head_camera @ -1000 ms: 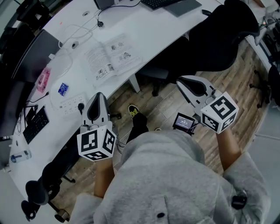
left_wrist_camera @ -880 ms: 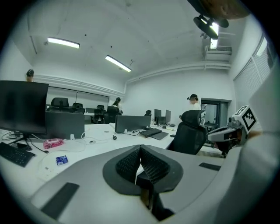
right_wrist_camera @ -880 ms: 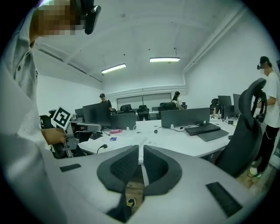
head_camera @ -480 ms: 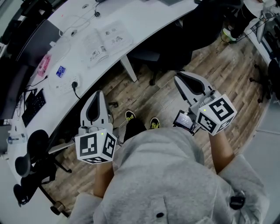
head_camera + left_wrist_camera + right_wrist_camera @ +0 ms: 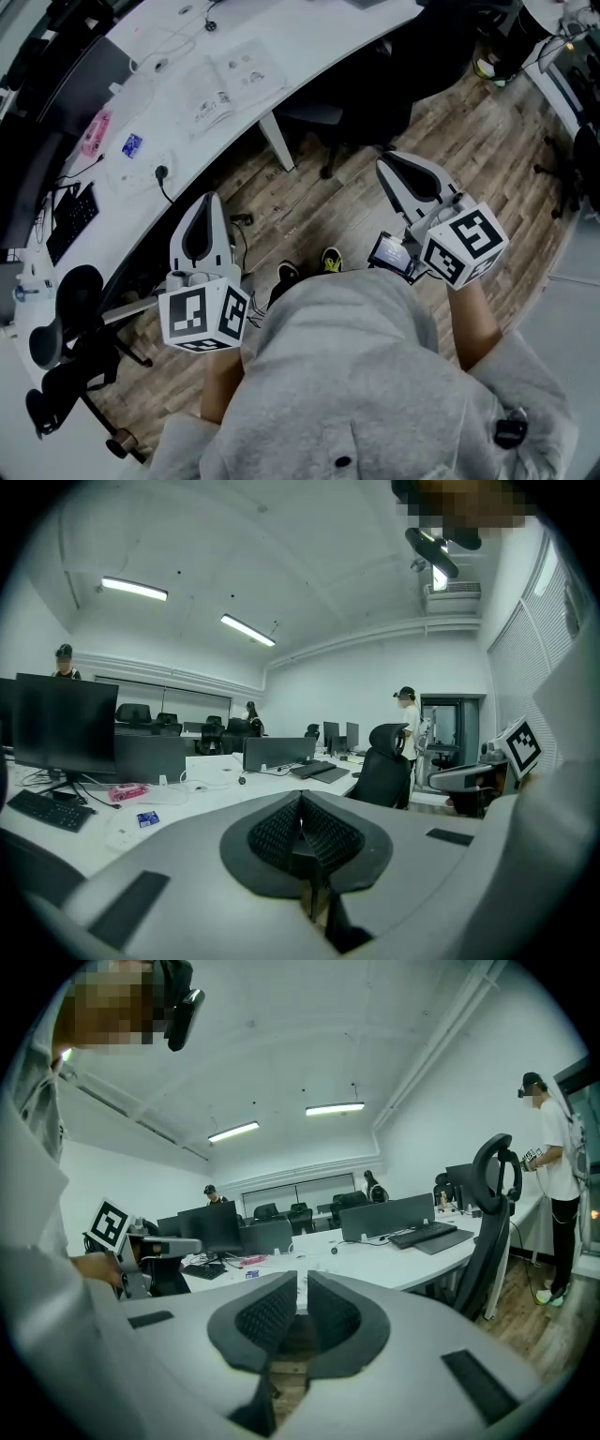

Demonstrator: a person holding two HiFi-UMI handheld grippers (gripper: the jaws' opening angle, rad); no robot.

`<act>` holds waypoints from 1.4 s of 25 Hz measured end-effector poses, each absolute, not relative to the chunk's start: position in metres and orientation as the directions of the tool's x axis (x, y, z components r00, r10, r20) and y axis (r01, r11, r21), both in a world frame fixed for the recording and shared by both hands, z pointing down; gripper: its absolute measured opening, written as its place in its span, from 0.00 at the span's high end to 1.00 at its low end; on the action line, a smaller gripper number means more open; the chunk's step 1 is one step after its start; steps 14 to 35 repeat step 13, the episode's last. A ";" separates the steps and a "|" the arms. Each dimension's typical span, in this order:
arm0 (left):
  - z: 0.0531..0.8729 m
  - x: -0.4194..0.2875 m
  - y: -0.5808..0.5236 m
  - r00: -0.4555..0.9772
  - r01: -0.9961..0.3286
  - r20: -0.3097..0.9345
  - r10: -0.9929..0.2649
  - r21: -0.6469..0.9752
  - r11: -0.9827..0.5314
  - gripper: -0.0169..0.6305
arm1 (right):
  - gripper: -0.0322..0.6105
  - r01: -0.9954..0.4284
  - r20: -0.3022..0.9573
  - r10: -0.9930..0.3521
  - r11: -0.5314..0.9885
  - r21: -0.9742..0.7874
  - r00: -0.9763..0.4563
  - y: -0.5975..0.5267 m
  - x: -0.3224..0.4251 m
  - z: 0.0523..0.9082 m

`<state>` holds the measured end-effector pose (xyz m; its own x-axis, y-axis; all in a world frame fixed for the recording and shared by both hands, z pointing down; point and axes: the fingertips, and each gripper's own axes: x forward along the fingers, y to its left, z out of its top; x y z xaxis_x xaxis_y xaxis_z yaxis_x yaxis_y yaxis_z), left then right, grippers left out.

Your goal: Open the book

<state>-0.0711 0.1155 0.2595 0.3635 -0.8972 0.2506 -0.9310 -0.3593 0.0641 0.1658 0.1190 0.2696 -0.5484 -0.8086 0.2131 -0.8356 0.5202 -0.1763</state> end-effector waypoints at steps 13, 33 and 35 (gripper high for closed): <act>0.252 -0.078 0.120 0.361 -0.932 0.248 -0.899 0.059 -0.358 0.96 | 0.87 -0.828 0.207 -0.802 0.533 -0.173 -0.560 0.119 0.159 0.262; 0.252 -0.078 0.120 0.361 -0.932 0.248 -0.899 0.059 -0.358 0.96 | 0.87 -0.828 0.207 -0.802 0.533 -0.173 -0.560 0.119 0.159 0.262; 0.252 -0.078 0.120 0.361 -0.932 0.248 -0.899 0.059 -0.358 0.96 | 0.87 -0.828 0.207 -0.802 0.533 -0.173 -0.560 0.119 0.159 0.262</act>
